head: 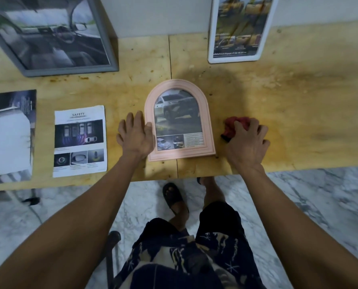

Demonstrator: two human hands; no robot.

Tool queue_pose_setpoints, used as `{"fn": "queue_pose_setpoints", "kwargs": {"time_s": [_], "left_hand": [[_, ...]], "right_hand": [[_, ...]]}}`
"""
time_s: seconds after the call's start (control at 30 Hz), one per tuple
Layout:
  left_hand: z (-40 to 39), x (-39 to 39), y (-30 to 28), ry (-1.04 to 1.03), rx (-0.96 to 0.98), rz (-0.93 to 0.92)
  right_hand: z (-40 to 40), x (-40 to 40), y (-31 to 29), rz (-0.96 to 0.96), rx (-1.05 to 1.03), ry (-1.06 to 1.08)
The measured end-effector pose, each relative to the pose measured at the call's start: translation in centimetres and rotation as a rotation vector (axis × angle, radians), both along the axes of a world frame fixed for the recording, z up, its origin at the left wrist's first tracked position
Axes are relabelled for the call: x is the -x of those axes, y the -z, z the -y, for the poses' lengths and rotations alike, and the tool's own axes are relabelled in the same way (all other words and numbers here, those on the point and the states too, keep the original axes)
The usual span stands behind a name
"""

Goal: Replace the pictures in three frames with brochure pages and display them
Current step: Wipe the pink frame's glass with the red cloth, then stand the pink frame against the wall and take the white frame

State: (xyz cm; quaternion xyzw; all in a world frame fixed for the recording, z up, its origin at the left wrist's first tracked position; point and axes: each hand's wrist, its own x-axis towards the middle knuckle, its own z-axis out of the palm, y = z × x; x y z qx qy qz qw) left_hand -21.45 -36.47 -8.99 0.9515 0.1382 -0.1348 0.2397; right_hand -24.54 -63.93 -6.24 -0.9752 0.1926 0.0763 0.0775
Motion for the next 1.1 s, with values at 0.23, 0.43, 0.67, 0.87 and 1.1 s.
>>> {"fn": "queue_pose_setpoints", "kwargs": {"time_s": [0.23,0.43,0.67,0.87,1.1], "left_hand": [[1.1,-0.3,-1.6,-0.143,0.07,0.01],[1.7,-1.1,-2.1,-0.323,0.273,-0.066],[1.7,-2.4,-3.1,-0.562,0.567,-0.19],[1.0,-2.5,-3.6,-0.668,0.674,-0.196],[0.4,-0.4,-5.6,-0.704,0.824,-0.155]], "right_hand": [[-4.4,-3.4,-1.4,0.038,-0.323,-0.101],[-6.0,-3.9,0.0,-0.094,-0.598,0.133],[-6.2,-4.1,0.1,-0.097,-0.697,0.263],[-6.1,-3.6,0.1,-0.129,-0.829,0.408],[-6.4,-2.0,-1.6,-0.081,-0.997,0.494]]}}
